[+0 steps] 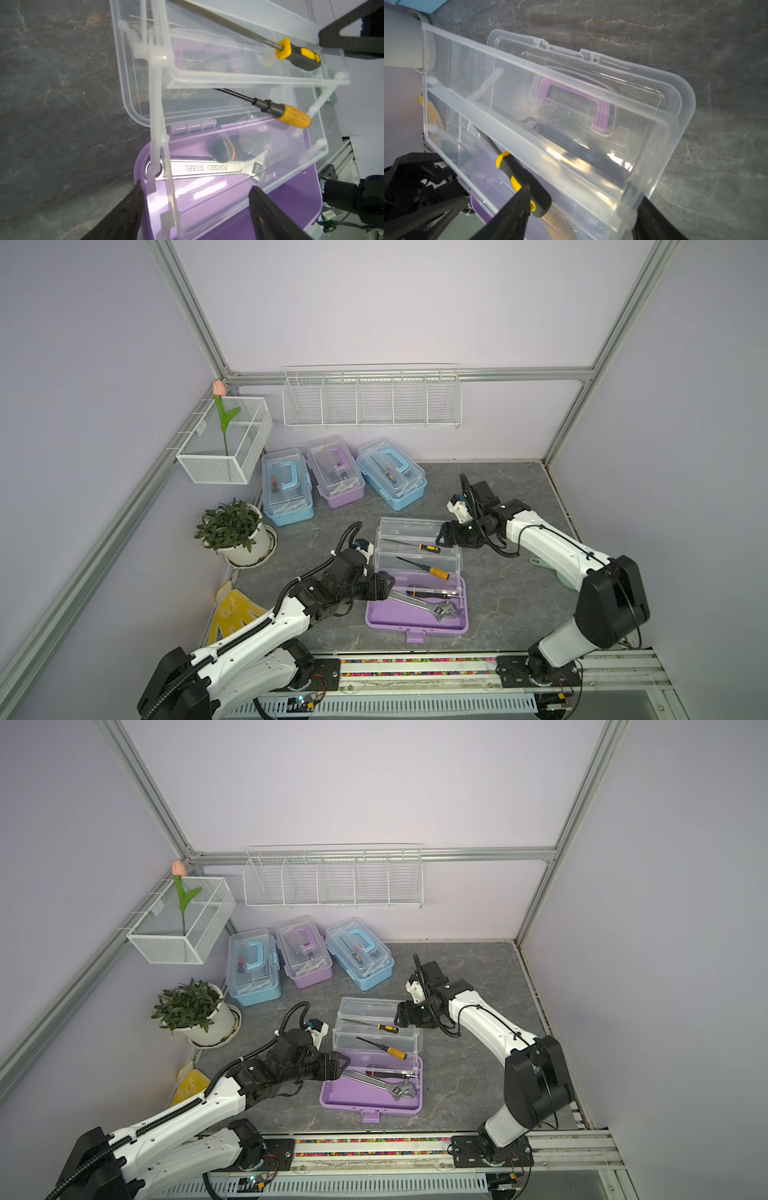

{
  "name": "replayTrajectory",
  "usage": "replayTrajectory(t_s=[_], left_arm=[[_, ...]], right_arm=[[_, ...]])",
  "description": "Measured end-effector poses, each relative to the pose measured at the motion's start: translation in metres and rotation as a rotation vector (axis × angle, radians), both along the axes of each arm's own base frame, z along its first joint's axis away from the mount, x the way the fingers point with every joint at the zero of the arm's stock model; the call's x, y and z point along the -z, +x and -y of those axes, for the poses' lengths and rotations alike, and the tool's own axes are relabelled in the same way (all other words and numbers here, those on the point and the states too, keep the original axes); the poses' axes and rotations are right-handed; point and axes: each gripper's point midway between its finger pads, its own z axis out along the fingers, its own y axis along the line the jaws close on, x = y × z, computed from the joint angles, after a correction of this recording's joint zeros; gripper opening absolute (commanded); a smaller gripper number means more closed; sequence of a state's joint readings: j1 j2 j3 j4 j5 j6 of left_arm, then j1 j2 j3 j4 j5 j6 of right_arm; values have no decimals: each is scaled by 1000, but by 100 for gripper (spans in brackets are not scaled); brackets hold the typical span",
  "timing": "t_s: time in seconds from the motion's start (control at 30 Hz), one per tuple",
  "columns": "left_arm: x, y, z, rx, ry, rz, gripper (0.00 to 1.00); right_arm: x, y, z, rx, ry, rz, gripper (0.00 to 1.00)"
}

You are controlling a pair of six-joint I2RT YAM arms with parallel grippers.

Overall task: Close toolboxes
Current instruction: Adjust the toolbox at the center of the board.

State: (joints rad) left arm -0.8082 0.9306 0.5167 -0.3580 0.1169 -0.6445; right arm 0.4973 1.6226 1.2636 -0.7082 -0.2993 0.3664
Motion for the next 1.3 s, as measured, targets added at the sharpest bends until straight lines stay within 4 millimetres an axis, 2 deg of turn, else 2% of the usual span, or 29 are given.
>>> replayTrajectory(t_s=[0.13, 0.27, 0.4, 0.47, 0.67, 0.73, 0.8, 0.87, 0.97, 1.03, 1.17, 1.3], left_arm=[[0, -16, -2, 0, -14, -23, 78], [-1, -24, -1, 5, -26, -40, 78], [-3, -27, 2, 23, -33, -44, 78], [-6, -28, 5, 33, -43, -40, 79], [-5, -26, 9, 53, -32, -36, 81], [-5, -24, 11, 56, -25, -33, 81], [-5, -22, 11, 52, -6, -37, 81], [-8, -19, 9, 42, 21, -35, 81], [-22, -13, 4, 13, 39, -3, 81], [-34, -11, -2, -7, 28, 30, 81], [-52, -9, -11, -41, 1, 88, 82], [-50, -5, -22, -85, 39, 95, 82]], right_arm=[[-1, 18, -26, -55, 28, 17, 75], [-5, 39, -49, -98, 62, 49, 78], [-15, 39, -54, -99, 78, 72, 84], [-24, 35, -44, -72, 71, 91, 85], [-63, 18, 32, 107, -3, 221, 86], [-68, 8, 45, 128, -21, 243, 85], [-62, -1, 50, 127, -32, 234, 84], [-46, -10, 53, 121, -48, 195, 81], [-20, -25, 55, 101, -61, 121, 79], [-9, -31, 53, 86, -53, 85, 77], [3, -40, 50, 70, -37, 51, 75], [9, -47, 52, 65, -39, 36, 70]])
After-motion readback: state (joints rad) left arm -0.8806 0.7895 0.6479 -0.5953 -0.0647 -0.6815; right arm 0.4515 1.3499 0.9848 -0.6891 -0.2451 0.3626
